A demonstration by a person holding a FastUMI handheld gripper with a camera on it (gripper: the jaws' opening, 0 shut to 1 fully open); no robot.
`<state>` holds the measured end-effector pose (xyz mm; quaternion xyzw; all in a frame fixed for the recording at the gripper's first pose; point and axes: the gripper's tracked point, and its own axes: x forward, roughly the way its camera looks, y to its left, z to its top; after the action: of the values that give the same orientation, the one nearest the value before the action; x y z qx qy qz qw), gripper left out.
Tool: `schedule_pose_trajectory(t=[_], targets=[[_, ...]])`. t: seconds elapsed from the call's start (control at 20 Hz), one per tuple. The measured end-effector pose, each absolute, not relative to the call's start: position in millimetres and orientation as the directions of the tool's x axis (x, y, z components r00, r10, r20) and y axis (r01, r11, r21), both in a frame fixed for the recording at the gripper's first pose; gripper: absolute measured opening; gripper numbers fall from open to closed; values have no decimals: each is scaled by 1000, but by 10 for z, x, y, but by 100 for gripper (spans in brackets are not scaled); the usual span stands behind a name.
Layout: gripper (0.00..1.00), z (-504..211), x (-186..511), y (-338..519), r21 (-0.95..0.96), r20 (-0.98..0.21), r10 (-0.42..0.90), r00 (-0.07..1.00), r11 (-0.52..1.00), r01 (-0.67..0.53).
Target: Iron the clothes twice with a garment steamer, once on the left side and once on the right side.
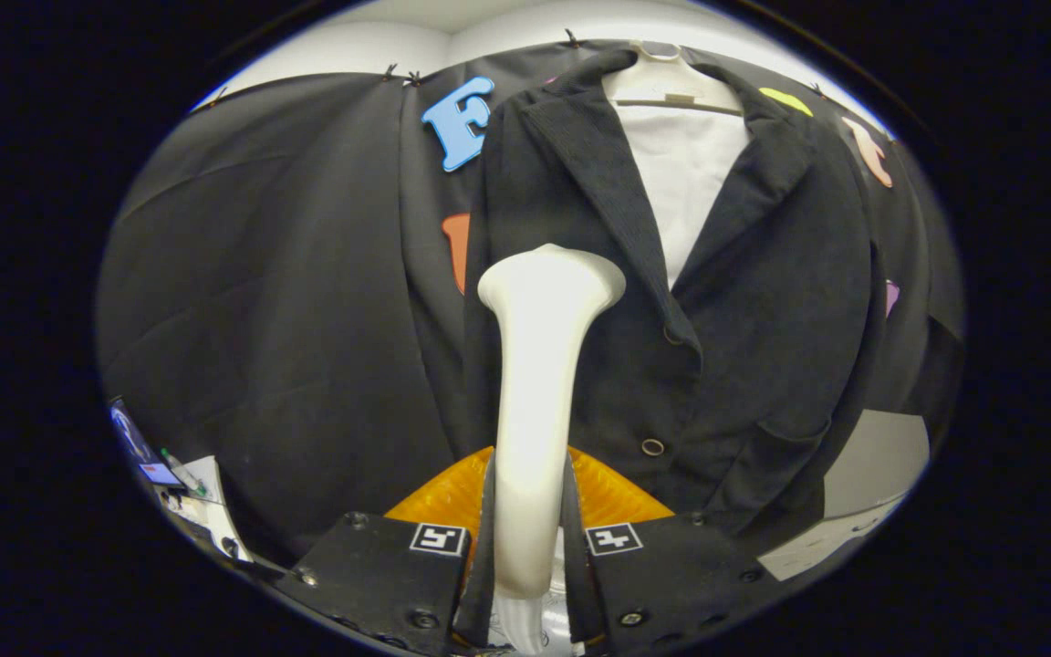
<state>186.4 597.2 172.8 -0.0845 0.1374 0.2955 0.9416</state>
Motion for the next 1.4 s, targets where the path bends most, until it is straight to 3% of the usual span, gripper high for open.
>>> schedule_pose_trajectory(t=[1.4], targets=[[35,554,1995,5657,-97,-484,461,743,816,-570]])
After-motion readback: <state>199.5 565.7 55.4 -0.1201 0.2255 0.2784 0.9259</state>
